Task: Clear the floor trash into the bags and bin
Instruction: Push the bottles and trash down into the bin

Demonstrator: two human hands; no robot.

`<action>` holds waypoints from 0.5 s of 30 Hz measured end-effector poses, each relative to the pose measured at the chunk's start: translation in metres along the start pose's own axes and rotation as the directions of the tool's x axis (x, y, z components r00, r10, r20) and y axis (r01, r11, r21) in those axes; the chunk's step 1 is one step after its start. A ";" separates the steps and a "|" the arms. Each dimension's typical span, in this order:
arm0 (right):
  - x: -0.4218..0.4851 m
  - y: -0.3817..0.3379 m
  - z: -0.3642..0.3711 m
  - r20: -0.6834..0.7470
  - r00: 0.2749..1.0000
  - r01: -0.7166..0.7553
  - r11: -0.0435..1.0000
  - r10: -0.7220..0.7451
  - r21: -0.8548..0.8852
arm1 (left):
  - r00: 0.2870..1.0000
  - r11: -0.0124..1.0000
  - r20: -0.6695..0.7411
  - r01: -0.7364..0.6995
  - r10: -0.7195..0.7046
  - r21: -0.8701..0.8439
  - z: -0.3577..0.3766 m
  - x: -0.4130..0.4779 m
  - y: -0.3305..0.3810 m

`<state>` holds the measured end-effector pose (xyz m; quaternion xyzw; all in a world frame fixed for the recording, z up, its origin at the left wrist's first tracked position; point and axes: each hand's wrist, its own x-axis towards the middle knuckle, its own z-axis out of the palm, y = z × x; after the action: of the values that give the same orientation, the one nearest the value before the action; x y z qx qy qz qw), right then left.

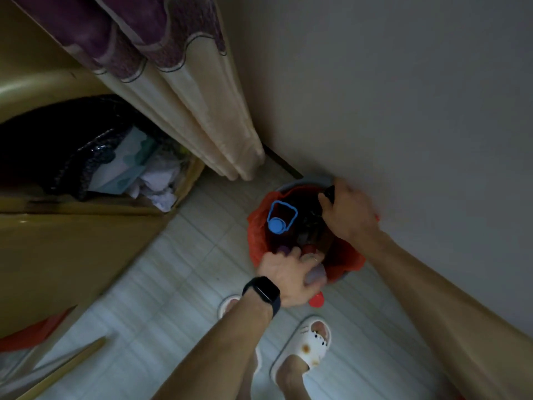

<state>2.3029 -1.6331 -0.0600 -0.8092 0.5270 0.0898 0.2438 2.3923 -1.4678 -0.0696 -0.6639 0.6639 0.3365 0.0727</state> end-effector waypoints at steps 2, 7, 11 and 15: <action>0.005 -0.002 0.008 -0.039 0.998 0.050 0.998 -0.051 -0.026 | 0.996 0.997 0.064 -0.072 0.069 0.037 0.006 0.002 0.004; 0.014 0.002 0.028 0.053 0.993 0.112 0.992 -0.109 -0.066 | 0.963 0.971 0.162 -0.229 0.216 0.071 0.019 0.002 0.011; 0.029 0.012 0.039 0.063 0.994 0.087 0.996 -0.087 0.003 | 0.987 0.996 0.134 -0.088 0.091 -0.031 0.019 0.007 -0.005; 0.033 0.014 0.047 -0.015 0.986 0.169 0.985 -0.169 0.019 | 0.990 0.956 0.059 0.137 -0.126 -0.259 0.005 0.026 -0.025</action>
<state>2.3100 -1.6415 -0.1182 -0.8491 0.4588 0.0580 0.2553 2.4109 -1.4841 -0.0964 -0.7030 0.5663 0.4296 0.0200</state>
